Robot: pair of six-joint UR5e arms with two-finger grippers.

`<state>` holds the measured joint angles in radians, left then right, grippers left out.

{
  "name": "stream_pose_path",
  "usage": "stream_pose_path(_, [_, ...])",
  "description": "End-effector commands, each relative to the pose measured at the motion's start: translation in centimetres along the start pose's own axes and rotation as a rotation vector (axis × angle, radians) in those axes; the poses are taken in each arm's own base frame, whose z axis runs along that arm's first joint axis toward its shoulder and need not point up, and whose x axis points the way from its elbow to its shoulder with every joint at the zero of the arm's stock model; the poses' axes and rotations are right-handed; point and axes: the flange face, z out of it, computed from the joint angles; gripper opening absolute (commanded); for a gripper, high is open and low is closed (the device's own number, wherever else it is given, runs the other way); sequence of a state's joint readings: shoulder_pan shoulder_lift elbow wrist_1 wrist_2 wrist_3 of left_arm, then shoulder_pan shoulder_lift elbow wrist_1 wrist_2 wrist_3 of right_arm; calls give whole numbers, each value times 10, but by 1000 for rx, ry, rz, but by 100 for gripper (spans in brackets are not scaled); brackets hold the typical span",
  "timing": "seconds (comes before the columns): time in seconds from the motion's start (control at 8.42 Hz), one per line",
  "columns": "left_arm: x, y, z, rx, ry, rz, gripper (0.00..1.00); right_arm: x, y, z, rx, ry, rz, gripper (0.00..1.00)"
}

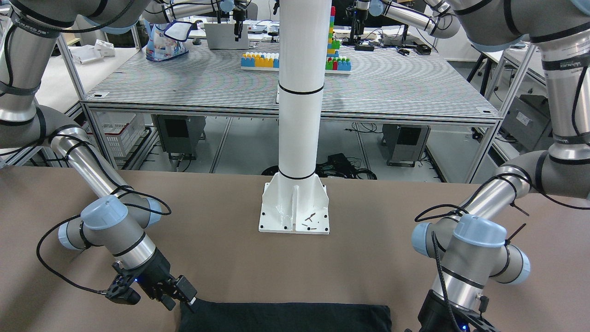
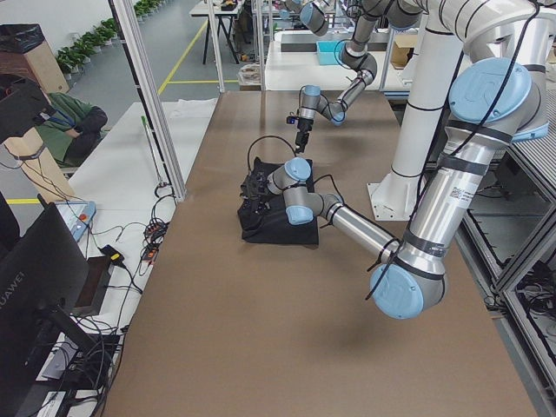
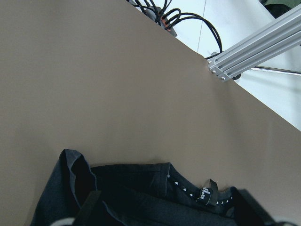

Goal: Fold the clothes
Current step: 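Move the right gripper down to the folded shirt's corner nearest the robot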

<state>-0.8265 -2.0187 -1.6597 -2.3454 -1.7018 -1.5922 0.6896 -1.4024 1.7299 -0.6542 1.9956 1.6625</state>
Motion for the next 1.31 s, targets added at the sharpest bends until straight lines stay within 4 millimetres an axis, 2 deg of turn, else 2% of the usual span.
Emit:
stream_pose_path(0.0, [-2,0,2,0,-6,1,100,50,6,39,-40,-14,-10,94])
stream_pose_path(0.12, [-2,1,2,-2,-5,2,100,56,4,47,-31,-6,-7,94])
stream_pose_path(0.36, [-3,1,4,-2,-9,3,100,46,8,41,-41,-26,-14,94])
stream_pose_path(0.59, [-2,0,4,0,-8,7,100,29,14,29,-47,-53,-25,94])
stream_pose_path(1.19, [0,0,5,20,-6,2,100,35,14,29,-54,-41,-24,93])
